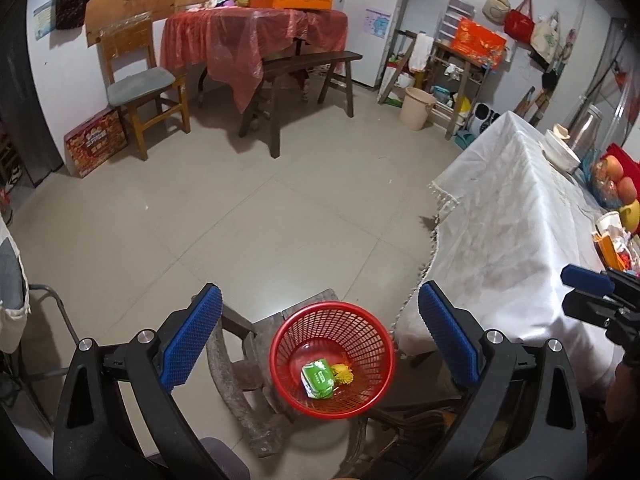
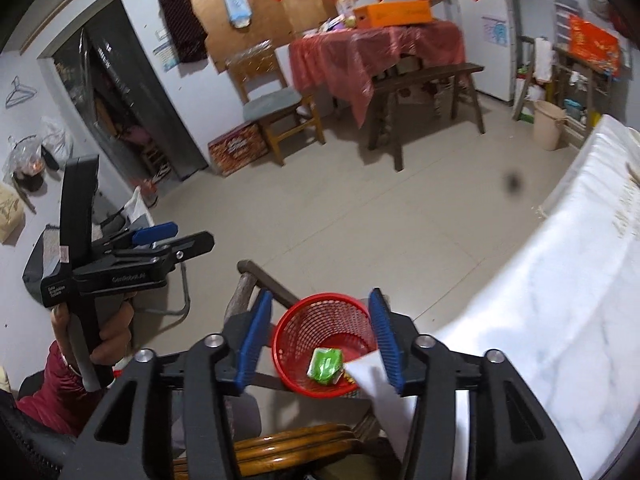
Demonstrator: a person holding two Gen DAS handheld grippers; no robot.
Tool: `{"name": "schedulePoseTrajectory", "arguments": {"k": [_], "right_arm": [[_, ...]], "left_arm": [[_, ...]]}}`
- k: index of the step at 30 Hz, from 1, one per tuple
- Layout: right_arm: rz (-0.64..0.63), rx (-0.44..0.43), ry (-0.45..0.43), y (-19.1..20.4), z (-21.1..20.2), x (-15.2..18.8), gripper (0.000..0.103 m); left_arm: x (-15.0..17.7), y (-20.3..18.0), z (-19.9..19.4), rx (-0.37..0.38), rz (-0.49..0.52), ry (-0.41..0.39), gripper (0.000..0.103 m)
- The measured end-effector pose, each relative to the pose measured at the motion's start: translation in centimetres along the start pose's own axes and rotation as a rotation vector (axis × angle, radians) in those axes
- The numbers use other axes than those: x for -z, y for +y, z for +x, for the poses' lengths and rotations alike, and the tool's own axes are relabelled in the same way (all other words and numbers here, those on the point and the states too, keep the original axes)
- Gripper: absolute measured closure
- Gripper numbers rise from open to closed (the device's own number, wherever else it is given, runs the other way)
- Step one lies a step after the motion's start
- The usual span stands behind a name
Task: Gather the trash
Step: 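Return to the table and grasp the orange box with the left tool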
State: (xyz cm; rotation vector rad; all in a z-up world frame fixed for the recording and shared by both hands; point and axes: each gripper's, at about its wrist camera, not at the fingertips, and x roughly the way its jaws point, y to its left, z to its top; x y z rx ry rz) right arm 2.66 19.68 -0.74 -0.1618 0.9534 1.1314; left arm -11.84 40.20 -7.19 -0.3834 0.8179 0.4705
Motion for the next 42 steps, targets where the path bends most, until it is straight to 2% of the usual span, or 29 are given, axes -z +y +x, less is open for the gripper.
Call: {"name": "schedulePoseTrajectory", "arguments": {"k": [4,9,11,12,14,19,21,26,31,32,36,40,42], "right_arm": [[0.025,0.055,-0.075,-1.7,-2.2,0.0,0.034],[0.084,0.157,-0.218,-5.3,-6.7,0.8,0.010],[0.120,0.216,-0.298,-7.2,-9.1,1.5,0.006],[0.141,0.262,-0.351,-8.5,-10.7,2.1,0.006],[0.160,0.322,-0.392,-10.5,-12.6,2.9,0.006],[0.222,0.491,-0.439,-16.7,-16.4,6.4,0.006],[0.275,0.538,-0.442,-19.7,-17.9,7.8,0.006],[0.427,0.581,-0.475,-26.0,-21.3,11.8,0.006],[0.508,0.648,-0.518,-29.7,-23.5,15.5,0.006],[0.513,0.659,-0.523,-29.0,-23.5,16.0,0.006],[0.549,0.677,-0.551,-31.6,-24.5,18.0,0.006],[0.565,0.679,-0.555,-32.0,-24.7,19.1,0.006],[0.592,0.638,-0.567,-33.0,-25.2,19.8,0.006]], "left_arm": [[-0.1,-1.9,-0.7,0.031,0.039,-0.021,0.008],[-0.3,-5.5,-1.1,0.116,0.096,-0.028,0.008],[-0.3,-7.3,-1.0,0.142,0.132,-0.025,0.008],[-0.2,-8.3,-0.9,0.148,0.152,-0.024,0.008],[0.1,-10.7,-0.5,0.171,0.197,-0.015,0.008],[0.9,-17.1,0.9,0.215,0.302,0.020,0.008],[1.0,-20.0,1.5,0.258,0.331,0.029,0.008],[0.4,-26.5,2.8,0.367,0.355,0.035,0.008],[0.0,-33.3,4.7,0.439,0.400,0.090,0.008],[0.0,-35.0,5.1,0.452,0.418,0.103,0.008],[0.2,-40.7,6.0,0.485,0.490,0.130,0.008],[0.0,-46.1,7.1,0.495,0.527,0.150,0.008],[-0.4,-47.9,8.0,0.492,0.511,0.170,0.008]]}}
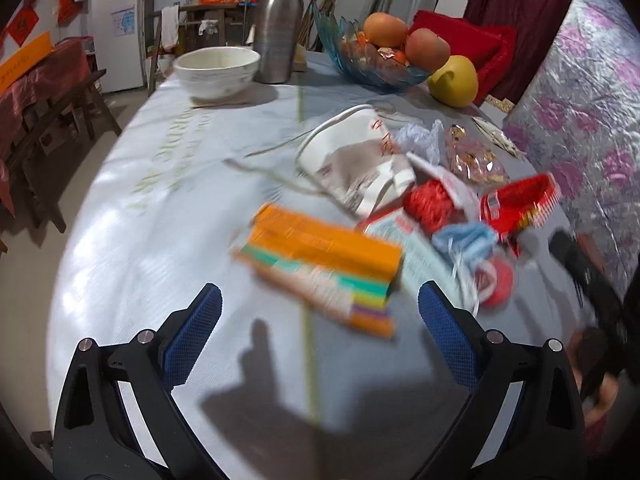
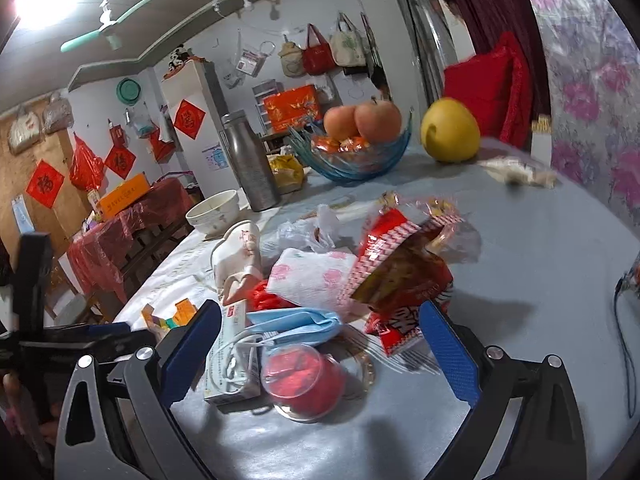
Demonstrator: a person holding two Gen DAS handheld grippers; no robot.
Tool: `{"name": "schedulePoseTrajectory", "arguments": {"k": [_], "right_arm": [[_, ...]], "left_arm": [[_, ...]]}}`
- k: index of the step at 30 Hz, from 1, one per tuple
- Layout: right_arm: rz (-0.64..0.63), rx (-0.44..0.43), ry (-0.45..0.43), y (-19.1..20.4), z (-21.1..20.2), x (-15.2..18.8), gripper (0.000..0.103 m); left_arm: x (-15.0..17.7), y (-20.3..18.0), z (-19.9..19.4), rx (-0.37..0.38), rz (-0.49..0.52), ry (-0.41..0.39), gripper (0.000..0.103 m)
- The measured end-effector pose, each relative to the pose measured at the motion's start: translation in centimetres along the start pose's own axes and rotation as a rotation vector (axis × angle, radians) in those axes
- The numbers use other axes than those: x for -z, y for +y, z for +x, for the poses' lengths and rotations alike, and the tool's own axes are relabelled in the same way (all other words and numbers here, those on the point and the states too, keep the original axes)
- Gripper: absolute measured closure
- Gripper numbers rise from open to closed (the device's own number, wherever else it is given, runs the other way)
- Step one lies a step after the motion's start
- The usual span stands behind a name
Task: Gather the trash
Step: 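Return to the table and grasp the orange box with the left tool, then grasp the red-and-white chip bag with the right tool while the left tool lifts the orange box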
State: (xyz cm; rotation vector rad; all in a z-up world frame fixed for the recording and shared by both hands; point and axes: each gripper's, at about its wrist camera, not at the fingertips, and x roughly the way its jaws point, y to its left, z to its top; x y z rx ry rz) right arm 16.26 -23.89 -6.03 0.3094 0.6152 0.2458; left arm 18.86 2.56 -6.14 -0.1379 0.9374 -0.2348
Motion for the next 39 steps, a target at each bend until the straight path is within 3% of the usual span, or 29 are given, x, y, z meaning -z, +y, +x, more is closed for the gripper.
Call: {"name": "schedulePoseTrajectory", "arguments": {"k": [5,9,11,17,22,26,31,33,35,37,39], "right_arm": [[0.061,-0.043,-0.002,-1.9,0.0,-0.3,0.006],[0.121,-0.099,0.011,-3.0,0.1,-0.1,0.006],[0.146,-0.115,0.016,-3.3,0.1,0.0,0.006],[0.156,-0.140,0.016,-3.3,0.0,0.3,0.006],[0.151,-0.141,0.015,-3.0,-0.3,0.4,0.006],[0.162,-0.139,0.016,-3.2,-0.2,0.4,0.006],[0.163,-0.146,0.019,-3.2,-0.1,0.4,0.006],[0.170,-0.150,0.022,-3.3,0.0,0.4,0.006],[0.173,-0.148,0.023,-3.3,0.0,0.4,0.006],[0.177,-0.142,0.024,-3.3,0.1,0.5,0.006],[0.180,-0.135,0.023,-3.3,0.1,0.5,0.006]], "left_arm": [[-2.5,-0.8,3.5,-0.056,-0.070,0.048,0.008],[-2.4,0.3,5.1,-0.102,-0.093,0.096,0.008],[-1.9,1.1,4.5,-0.099,-0.085,0.090,0.008],[0.5,4.2,0.2,-0.242,0.000,0.032,0.008],[0.9,3.9,-1.2,-0.206,0.023,-0.012,0.008],[0.3,2.1,0.2,-0.265,0.123,-0.046,0.008],[-0.4,3.6,1.7,-0.218,0.048,-0.005,0.008],[-0.3,4.5,1.9,-0.175,0.001,0.001,0.013],[-0.1,4.6,2.2,-0.133,-0.012,0.004,0.040],[0.1,4.5,2.1,-0.141,-0.008,-0.019,0.053],[0.5,4.4,1.9,-0.123,-0.007,-0.040,0.056]]}}
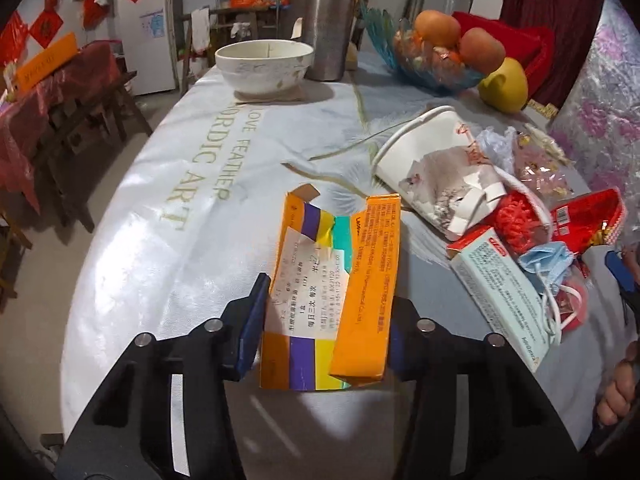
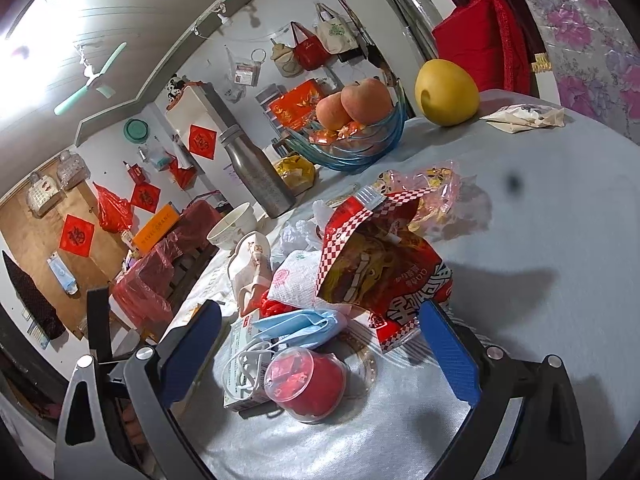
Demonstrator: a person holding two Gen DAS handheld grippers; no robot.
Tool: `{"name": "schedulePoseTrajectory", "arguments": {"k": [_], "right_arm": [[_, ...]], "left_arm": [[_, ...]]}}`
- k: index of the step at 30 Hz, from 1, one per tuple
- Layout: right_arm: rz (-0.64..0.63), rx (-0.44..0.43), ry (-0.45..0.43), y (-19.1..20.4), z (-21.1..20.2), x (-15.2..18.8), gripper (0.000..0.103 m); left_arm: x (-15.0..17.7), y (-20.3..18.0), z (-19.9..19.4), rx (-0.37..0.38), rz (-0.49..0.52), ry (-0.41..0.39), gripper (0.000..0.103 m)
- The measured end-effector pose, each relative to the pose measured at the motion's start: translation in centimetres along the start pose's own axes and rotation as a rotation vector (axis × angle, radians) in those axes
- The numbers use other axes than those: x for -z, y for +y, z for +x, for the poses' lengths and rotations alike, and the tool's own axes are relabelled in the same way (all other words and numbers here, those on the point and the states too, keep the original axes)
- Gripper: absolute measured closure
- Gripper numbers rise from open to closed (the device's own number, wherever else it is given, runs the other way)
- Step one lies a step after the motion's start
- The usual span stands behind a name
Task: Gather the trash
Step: 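Grasp the red-and-white chip bag with the right tool while the left tool lifts the orange box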
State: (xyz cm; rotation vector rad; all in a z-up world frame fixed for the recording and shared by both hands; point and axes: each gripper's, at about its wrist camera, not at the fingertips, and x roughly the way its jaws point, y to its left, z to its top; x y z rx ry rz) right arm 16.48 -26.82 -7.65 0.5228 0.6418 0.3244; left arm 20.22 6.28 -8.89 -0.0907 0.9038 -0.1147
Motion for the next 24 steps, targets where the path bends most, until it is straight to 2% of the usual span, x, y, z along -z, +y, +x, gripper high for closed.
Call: {"name": "schedulePoseTrajectory", "arguments": {"k": [3,9,13,17,18,19,20,21,24], "right_arm": [[0.013,0.015,0.003,-0.1,0.2,-0.1,0.006],[0.036,0.102,0.002,-0.6,1.4,-2.0,0.006],[-0.021,0.163,0.020,0.1,2.5,-3.0,0.006],[-0.068,0.261,0.036,0.1,3.6,-2.9,0.008],[-0.081,0.278,0.039,0.0,3.7,-2.8,0.033],[-0.089,0.273,0.047,0.0,3.8,-2.7,0.052],[-0.087,0.249,0.056,-0.1,3.7,-2.7,0.062],[-0.072,0.213,0.040,-0.1,3.2,-2.7,0.079],[-0.082,0.169,-0.006,0.8,1.5,-2.8,0.080]], "left_arm": [[0.1,0.0,-1.1,0.025,-0.001,-0.062,0.056],[0.3,-0.1,-1.9,0.046,0.013,-0.103,0.056],[0.4,-0.5,-2.2,0.061,0.035,-0.115,0.056],[0.4,-0.3,-2.3,0.076,0.025,-0.119,0.056],[0.4,-0.2,-2.3,0.078,0.020,-0.121,0.056],[0.4,0.0,-2.4,0.080,0.011,-0.123,0.056],[0.4,0.2,-2.5,0.080,0.002,-0.125,0.056],[0.5,0.3,-2.7,0.082,-0.005,-0.126,0.056],[0.7,0.9,-3.5,0.082,-0.025,-0.130,0.056]]}}
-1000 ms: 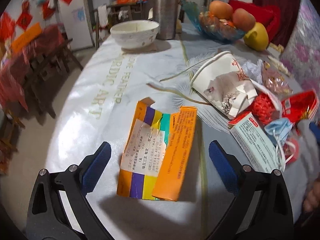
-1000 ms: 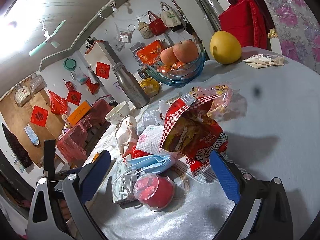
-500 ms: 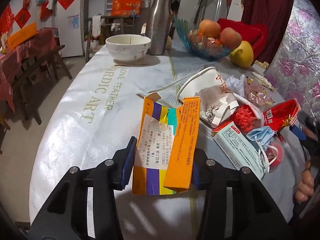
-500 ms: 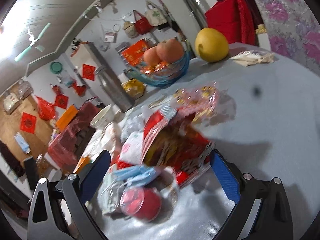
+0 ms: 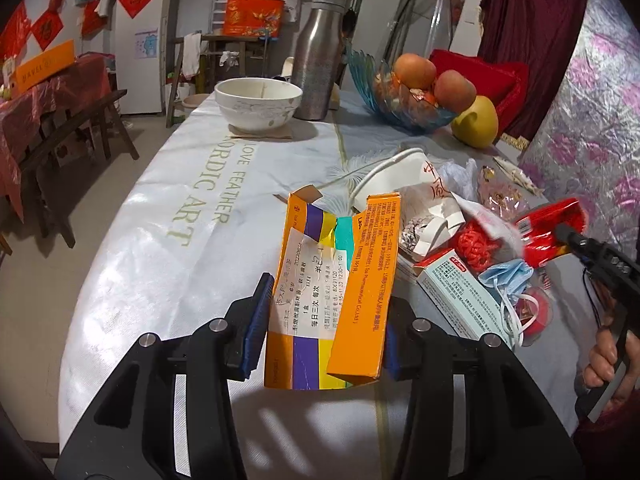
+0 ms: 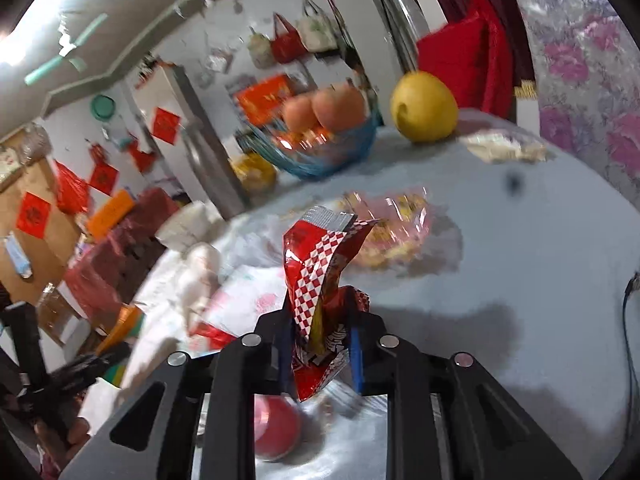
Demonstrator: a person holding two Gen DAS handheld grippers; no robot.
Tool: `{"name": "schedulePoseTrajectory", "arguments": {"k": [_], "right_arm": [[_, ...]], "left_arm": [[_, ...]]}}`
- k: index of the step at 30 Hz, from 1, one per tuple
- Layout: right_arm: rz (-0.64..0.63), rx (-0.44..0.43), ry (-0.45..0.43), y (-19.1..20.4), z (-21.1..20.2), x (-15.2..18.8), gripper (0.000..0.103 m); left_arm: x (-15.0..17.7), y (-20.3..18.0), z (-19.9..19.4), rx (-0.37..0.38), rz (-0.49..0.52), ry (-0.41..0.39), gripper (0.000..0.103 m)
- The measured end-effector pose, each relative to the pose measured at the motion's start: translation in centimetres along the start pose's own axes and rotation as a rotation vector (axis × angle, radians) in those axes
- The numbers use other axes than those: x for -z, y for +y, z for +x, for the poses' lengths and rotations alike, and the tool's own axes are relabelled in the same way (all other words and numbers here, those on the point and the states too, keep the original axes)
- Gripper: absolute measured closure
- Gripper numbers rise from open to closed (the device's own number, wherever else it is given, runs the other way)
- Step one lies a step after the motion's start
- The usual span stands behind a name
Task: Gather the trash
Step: 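Grasp the red-and-white chip bag with the right tool while the left tool lifts the orange box, then carry both items over the red basket and open both tools to drop them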
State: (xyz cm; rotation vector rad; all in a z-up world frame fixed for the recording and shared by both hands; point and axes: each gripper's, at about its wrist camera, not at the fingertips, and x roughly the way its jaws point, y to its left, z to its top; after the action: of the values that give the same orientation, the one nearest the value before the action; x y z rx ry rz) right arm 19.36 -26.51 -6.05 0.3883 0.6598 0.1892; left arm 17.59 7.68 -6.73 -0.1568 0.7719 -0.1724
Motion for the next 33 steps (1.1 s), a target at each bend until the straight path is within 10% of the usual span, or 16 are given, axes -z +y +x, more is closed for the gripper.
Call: {"name": "schedulePoseTrajectory", "arguments": {"k": [21,33], "right_arm": [[-0.184,-0.343,-0.059,11.8,-7.2,0.9,0.080],[-0.320,-0.480,0.044,21.4,-8.4,4.3,0.080]], "left_arm": [[3.0,7.1,-14.5,-0.161,-0.074,-0.152,0.056],[12.6,18.2,-19.0,-0.374,-0.203,0.037,0.056]]}}
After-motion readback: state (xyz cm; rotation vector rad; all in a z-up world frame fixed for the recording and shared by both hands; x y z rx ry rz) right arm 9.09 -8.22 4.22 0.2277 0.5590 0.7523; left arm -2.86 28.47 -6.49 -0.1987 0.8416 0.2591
